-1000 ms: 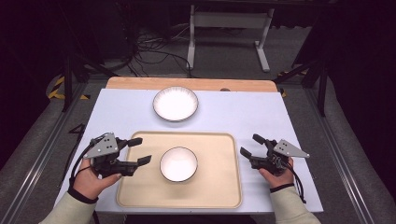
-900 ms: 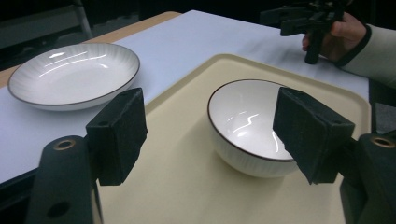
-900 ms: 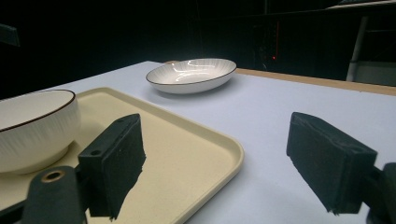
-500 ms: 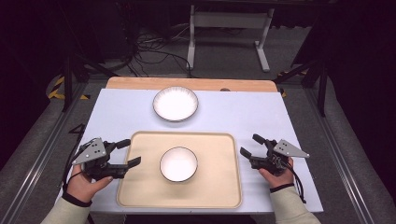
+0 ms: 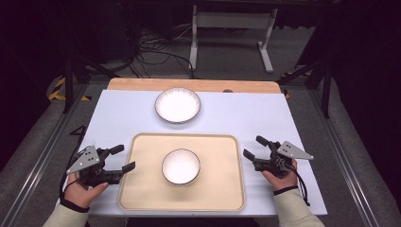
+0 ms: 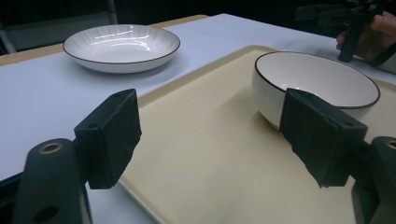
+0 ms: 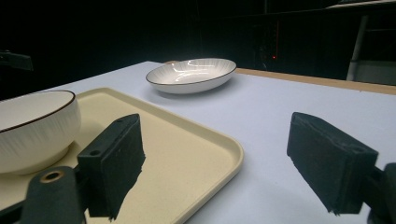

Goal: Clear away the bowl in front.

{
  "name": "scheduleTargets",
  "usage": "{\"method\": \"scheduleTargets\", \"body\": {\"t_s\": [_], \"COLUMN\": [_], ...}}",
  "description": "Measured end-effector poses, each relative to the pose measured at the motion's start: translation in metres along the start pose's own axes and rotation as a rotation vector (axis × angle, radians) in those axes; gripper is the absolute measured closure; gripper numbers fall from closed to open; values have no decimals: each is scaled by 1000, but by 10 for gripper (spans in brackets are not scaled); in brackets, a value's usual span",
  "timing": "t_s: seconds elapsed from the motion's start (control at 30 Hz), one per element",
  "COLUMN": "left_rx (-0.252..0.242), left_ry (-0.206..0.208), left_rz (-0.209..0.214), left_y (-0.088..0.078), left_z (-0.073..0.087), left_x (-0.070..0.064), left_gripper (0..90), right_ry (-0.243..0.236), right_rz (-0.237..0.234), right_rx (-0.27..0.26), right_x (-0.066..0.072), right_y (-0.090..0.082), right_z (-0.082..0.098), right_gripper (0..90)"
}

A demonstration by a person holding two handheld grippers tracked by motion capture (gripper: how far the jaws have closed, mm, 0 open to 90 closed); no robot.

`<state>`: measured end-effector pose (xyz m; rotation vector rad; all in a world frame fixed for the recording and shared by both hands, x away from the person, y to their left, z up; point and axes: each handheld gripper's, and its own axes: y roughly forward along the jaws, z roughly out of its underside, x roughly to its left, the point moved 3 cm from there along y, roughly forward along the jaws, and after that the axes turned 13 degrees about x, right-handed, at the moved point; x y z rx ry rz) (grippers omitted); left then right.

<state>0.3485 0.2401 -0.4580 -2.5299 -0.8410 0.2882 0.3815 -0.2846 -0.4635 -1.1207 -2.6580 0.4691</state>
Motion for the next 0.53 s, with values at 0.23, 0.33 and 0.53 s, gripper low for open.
{"method": "scheduleTargets", "body": {"t_s": [0.23, 0.33, 0.53], "left_rx": [-4, -2, -5], "left_ry": [-22, -37, -41], "left_rz": [-4, -4, -7], "left_y": [3, 4, 3], "left_z": [10, 13, 15], "left_x": [2, 3, 3], "left_gripper": [221, 221, 219], "right_ry": [0, 0, 0], "right_rz": [0, 1, 0], "right_rx": [1, 0, 2], "right_x": [0, 0, 0], "right_y": [0, 0, 0], "right_z": [0, 0, 0], "right_gripper": [193, 193, 193]}}
